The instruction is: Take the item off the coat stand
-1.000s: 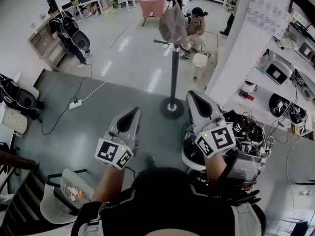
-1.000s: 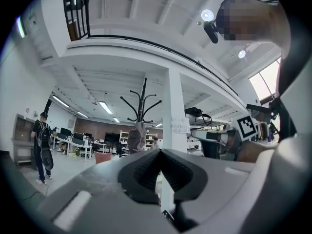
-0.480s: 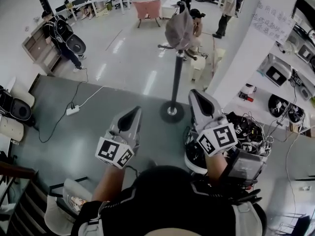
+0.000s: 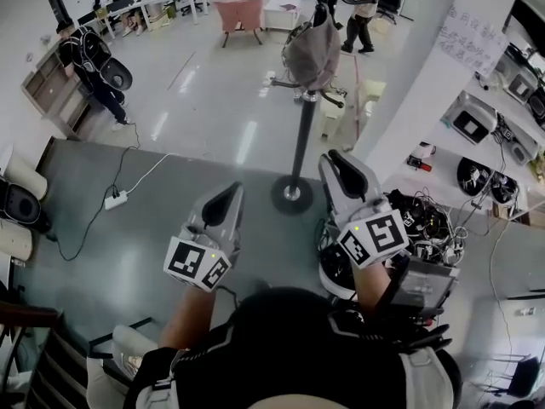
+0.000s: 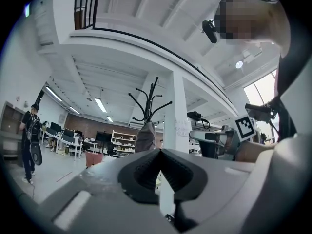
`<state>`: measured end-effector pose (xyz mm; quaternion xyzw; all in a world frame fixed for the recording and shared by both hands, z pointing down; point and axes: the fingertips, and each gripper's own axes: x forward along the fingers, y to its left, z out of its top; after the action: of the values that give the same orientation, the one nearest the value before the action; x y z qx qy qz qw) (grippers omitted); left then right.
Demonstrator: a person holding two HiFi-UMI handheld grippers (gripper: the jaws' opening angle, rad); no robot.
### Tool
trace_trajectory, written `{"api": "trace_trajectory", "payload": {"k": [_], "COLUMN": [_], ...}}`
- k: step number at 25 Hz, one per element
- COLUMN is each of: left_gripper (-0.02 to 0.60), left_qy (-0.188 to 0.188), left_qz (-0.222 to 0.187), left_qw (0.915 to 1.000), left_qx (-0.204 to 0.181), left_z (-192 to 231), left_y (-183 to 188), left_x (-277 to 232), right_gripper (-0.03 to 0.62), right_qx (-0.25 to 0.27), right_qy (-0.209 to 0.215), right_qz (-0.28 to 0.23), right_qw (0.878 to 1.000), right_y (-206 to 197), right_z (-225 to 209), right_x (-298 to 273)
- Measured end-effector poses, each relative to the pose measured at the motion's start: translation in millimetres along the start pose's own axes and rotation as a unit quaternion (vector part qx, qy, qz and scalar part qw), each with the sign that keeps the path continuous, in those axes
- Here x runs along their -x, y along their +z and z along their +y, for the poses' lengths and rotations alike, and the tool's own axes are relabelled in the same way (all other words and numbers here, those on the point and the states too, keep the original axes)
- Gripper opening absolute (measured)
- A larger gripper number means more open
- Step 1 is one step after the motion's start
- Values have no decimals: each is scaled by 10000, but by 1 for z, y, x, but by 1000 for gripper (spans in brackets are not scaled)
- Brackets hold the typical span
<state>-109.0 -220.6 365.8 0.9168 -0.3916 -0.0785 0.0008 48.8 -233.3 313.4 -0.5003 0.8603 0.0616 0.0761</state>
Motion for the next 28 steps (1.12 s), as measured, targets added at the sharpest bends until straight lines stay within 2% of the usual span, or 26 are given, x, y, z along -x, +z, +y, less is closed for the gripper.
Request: {"api": "trace_trajectory", "payload": {"k": [12,20,28], "left_gripper": [20,20,20], "left_qy": [-69,17,127], "left_qz": [-19,-8,-22], "left_qw": [9999,9999,9999], "left_qx": [95,105,44], "left_z": [34,44,51], "left_y": [1,-3,1], "left_x": [-8,-35,-71], "right_gripper": [119,177,206], "right_qx": [14,-2,-19], "right_qy": [-184,-209,-237], "right_qz": [-22,-66,-110], "right_qw": [9998,9998,9997], "right_y": [-2,-4,-1], "right_z": [-1,-28,-69], "right_x": [-32,-53,-78]}}
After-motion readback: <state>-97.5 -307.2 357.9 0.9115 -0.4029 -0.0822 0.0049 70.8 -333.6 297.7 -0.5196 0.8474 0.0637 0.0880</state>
